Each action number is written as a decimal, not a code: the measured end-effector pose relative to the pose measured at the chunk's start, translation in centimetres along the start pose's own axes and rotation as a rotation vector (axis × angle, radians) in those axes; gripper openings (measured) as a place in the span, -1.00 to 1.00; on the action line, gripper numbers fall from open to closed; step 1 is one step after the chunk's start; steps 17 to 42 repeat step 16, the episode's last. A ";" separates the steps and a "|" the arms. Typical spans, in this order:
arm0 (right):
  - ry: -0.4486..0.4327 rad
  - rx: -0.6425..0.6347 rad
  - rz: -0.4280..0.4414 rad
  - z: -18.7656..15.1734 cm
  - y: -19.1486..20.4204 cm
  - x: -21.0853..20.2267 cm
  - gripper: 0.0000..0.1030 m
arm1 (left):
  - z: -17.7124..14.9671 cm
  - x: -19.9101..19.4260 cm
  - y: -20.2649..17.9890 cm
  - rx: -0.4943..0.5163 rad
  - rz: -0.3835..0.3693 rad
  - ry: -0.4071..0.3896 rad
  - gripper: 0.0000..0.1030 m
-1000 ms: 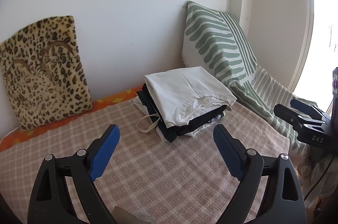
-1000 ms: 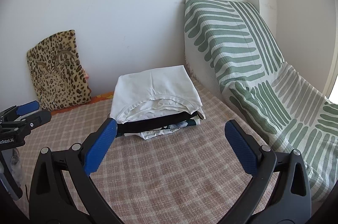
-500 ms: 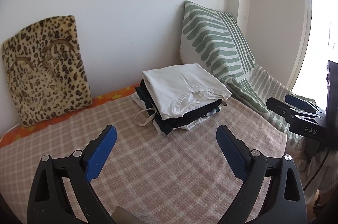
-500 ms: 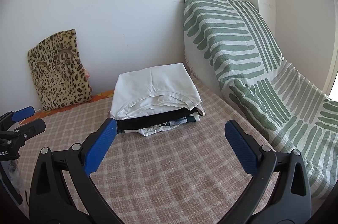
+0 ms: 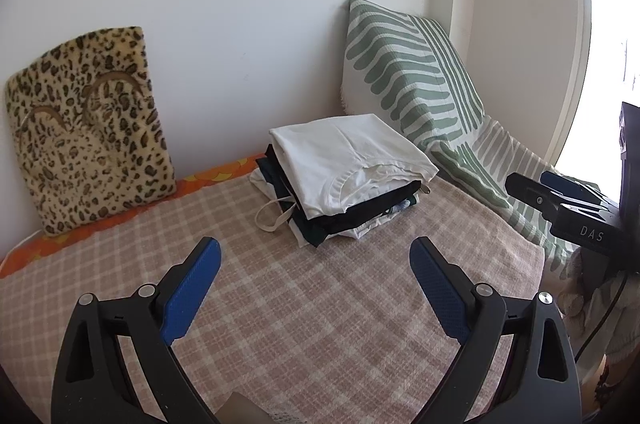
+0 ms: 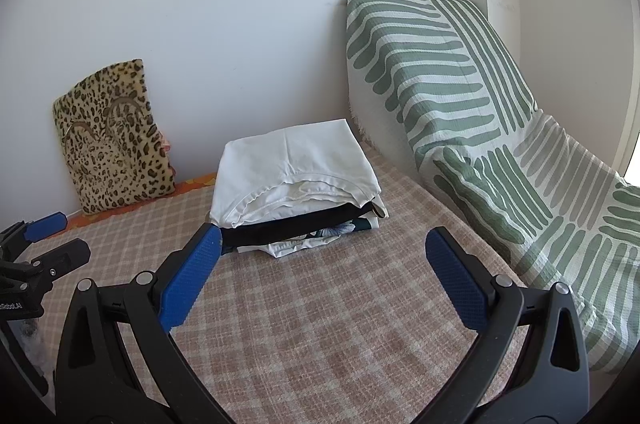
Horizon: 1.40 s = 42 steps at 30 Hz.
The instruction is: Fold small clothes
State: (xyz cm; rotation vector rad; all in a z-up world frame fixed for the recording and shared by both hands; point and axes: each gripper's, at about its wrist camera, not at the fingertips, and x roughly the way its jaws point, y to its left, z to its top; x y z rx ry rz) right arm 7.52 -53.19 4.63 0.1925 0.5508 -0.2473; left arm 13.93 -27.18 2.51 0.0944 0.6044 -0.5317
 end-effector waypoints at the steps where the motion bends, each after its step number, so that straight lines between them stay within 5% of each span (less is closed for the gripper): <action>1: -0.001 0.001 0.000 0.0 0.0 0.0 1.00 | 0.0 0.0 0.0 0.000 0.000 0.002 0.85; 42: -0.001 0.004 -0.002 -0.2 0.3 -0.4 1.00 | -0.4 -0.1 0.2 0.015 0.000 -0.014 0.85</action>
